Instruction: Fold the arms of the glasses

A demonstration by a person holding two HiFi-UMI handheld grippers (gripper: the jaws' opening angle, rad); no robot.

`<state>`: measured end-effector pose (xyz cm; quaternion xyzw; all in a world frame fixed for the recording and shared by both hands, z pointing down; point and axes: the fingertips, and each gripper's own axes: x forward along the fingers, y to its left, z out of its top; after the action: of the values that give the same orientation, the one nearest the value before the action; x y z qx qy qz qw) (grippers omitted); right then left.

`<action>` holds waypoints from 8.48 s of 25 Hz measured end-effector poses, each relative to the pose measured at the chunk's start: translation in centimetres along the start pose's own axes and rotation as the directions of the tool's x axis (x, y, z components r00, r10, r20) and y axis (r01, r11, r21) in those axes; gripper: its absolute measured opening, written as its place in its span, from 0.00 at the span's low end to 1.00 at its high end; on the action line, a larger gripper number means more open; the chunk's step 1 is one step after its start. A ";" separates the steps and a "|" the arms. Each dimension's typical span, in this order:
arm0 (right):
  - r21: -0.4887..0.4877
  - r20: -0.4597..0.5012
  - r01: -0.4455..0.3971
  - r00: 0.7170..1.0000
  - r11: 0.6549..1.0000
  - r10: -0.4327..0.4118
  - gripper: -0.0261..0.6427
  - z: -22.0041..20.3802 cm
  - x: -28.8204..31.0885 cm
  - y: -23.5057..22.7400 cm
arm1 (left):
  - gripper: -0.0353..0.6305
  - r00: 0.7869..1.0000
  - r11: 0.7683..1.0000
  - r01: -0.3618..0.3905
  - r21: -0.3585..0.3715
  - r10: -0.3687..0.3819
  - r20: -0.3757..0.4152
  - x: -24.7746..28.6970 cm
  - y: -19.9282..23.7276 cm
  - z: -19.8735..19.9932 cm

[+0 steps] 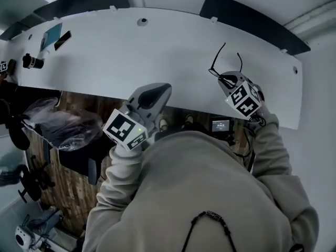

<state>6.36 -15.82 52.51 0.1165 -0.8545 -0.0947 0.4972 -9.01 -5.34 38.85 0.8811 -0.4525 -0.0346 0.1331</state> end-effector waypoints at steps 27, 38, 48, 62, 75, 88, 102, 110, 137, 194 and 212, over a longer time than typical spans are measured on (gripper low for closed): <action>0.364 0.499 -0.122 0.863 0.923 -0.083 0.13 8.4 -17.8 6.4 | 0.06 0.960 0.944 0.276 0.180 -0.280 -0.005 0.6 -3.7 6.6; 0.297 0.792 -0.476 0.607 0.828 0.066 0.13 16.9 -24.4 9.3 | 0.32 0.959 0.765 0.278 0.581 -0.255 -0.122 3.6 -4.0 10.7; 0.240 0.797 -0.525 0.587 0.817 0.144 0.13 19.6 -24.5 11.2 | 0.31 0.955 0.529 0.293 0.796 -0.196 -0.221 7.9 -6.9 9.3; 0.225 0.823 -0.517 0.554 0.826 0.123 0.13 19.2 -25.4 9.9 | 0.09 0.955 0.611 0.290 0.737 -0.240 -0.176 8.1 -7.1 9.6; 0.193 0.862 -0.412 0.505 0.890 0.047 0.13 20.5 -27.0 8.4 | 0.08 0.940 0.680 0.328 0.656 -0.303 -0.155 6.3 -7.8 10.8; 0.229 0.878 -0.313 0.475 0.922 -0.056 0.13 21.3 -28.7 6.6 | 0.08 0.893 0.700 0.428 0.572 -0.424 -0.150 3.7 -11.2 10.4; 0.236 0.882 -0.286 0.464 0.929 -0.081 0.13 22.2 -28.4 6.5 | 0.08 0.878 0.674 0.444 0.591 -0.458 -0.136 1.4 -11.9 10.1; 0.195 0.911 -0.393 0.413 0.898 -0.017 0.13 23.2 -29.2 7.2 | 0.10 0.740 0.596 0.612 0.520 -0.663 -0.110 -1.8 -12.5 10.4; 0.148 0.880 -0.364 0.473 0.920 0.045 0.13 22.4 -28.4 8.1 | 0.40 0.832 0.832 0.522 0.188 -0.545 0.102 0.1 -8.0 11.7; 0.162 0.716 -0.507 0.651 0.847 0.253 0.13 21.4 -22.0 12.2 | 0.08 0.817 0.797 0.556 0.235 -0.576 0.019 0.4 -10.2 13.3; 0.211 0.691 -0.540 0.672 0.815 0.266 0.13 20.8 -21.1 12.0 | 0.08 0.744 0.730 0.646 0.223 -0.667 0.026 -0.8 -11.8 13.1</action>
<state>-2.93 2.73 28.27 -0.0200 -0.9744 0.1629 0.1535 -2.57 -0.81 23.06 0.9897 -0.1189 -0.0800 -0.0007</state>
